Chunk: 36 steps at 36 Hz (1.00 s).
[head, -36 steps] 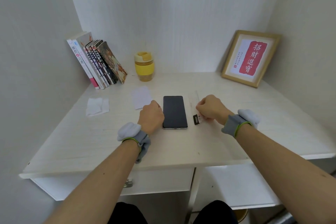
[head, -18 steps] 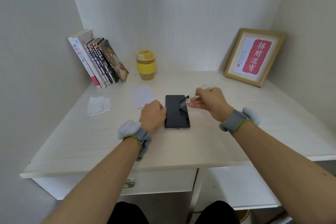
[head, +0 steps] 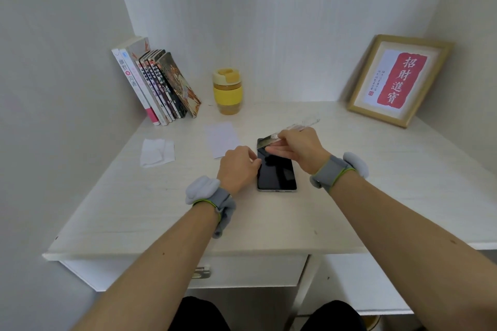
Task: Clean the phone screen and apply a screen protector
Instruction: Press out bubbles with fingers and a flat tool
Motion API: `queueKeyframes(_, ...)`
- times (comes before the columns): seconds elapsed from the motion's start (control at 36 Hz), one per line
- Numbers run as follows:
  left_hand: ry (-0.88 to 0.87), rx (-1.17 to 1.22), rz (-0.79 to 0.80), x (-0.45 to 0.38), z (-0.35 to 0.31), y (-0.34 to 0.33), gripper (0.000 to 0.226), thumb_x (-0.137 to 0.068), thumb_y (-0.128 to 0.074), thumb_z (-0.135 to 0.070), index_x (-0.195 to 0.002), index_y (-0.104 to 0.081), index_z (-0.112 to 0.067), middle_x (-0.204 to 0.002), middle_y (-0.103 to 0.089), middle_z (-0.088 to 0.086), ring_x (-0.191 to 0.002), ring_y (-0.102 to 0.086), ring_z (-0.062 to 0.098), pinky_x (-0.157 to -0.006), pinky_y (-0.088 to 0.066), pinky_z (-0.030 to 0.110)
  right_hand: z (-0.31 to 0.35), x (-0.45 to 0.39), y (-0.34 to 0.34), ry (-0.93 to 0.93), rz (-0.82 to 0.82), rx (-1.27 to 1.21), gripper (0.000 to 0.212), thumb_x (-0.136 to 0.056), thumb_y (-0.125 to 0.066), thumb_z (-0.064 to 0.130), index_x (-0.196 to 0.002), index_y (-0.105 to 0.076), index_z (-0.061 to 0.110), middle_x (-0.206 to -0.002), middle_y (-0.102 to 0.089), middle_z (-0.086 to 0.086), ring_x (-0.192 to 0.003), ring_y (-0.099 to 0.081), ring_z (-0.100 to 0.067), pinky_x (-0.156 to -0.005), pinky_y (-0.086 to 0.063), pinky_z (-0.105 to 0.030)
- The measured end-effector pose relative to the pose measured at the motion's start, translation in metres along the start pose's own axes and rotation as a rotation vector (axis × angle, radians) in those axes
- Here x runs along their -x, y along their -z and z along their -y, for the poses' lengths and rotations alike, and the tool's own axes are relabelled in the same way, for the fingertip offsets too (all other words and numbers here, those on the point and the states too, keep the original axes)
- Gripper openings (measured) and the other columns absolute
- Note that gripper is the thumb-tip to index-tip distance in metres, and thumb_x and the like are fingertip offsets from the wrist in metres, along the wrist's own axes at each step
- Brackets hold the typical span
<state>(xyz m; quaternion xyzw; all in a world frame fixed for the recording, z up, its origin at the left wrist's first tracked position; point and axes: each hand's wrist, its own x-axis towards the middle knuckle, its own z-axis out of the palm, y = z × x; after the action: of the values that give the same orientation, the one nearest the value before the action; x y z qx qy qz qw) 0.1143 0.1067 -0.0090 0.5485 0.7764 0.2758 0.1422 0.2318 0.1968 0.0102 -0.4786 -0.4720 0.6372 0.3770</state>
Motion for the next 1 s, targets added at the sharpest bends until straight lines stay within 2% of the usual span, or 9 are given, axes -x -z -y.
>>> queueKeyframes(0.25, 0.004, 0.031, 0.007, 0.000, 0.002, 0.000, 0.026, -0.093, -0.055, -0.027, -0.107, -0.069, -0.010, -0.107, -0.071, 0.009, -0.105, -0.061, 0.027, -0.091, -0.049, 0.036, 0.005, 0.001, 0.010, 0.029, -0.007, -0.035, 0.018, -0.087, -0.050, -0.007, -0.103, -0.056, -0.012, -0.094, -0.068, -0.036, -0.081, -0.072, -0.042, -0.078, -0.061, -0.042)
queueKeyframes(0.36, 0.007, 0.027, 0.012, 0.000, 0.001, 0.000, 0.027, -0.094, -0.055, -0.028, -0.109, -0.068, -0.010, -0.108, -0.071, 0.009, -0.106, -0.061, 0.027, -0.092, -0.049, 0.035, 0.005, 0.000, 0.015, 0.023, -0.015, 0.018, 0.023, -0.089, -0.052, -0.006, -0.109, -0.056, -0.017, -0.093, -0.068, -0.035, -0.082, -0.072, -0.042, -0.081, -0.060, -0.044)
queueKeyframes(0.58, 0.020, 0.018, 0.020, -0.001, 0.001, -0.001, 0.027, -0.093, -0.055, -0.029, -0.110, -0.067, -0.012, -0.110, -0.070, 0.008, -0.110, -0.059, 0.028, -0.094, -0.048, 0.038, 0.001, 0.004, 0.000, 0.023, 0.016, 0.059, 0.023, -0.090, -0.054, -0.003, -0.106, -0.058, -0.019, -0.091, -0.070, -0.033, -0.082, -0.072, -0.042, -0.082, -0.059, -0.046)
queueKeyframes(0.78, 0.013, 0.013, 0.014, -0.001, 0.002, -0.001, 0.028, -0.093, -0.054, -0.029, -0.111, -0.067, -0.011, -0.110, -0.070, 0.008, -0.109, -0.059, 0.027, -0.092, -0.047, 0.035, 0.003, 0.003, 0.006, 0.031, -0.008, 0.006, 0.020, -0.089, -0.052, -0.005, -0.106, -0.057, -0.014, -0.091, -0.069, -0.034, -0.080, -0.072, -0.042, -0.079, -0.060, -0.044)
queueKeyframes(1.0, 0.005, 0.004, 0.007, 0.000, 0.000, 0.000, 0.028, -0.094, -0.054, -0.029, -0.112, -0.067, -0.011, -0.109, -0.071, 0.007, -0.109, -0.060, 0.026, -0.091, -0.047, 0.034, 0.002, 0.001, 0.004, 0.028, -0.028, 0.049, 0.018, -0.090, -0.050, -0.004, -0.104, -0.058, -0.013, -0.088, -0.069, -0.030, -0.084, -0.071, -0.044, -0.082, -0.059, -0.046)
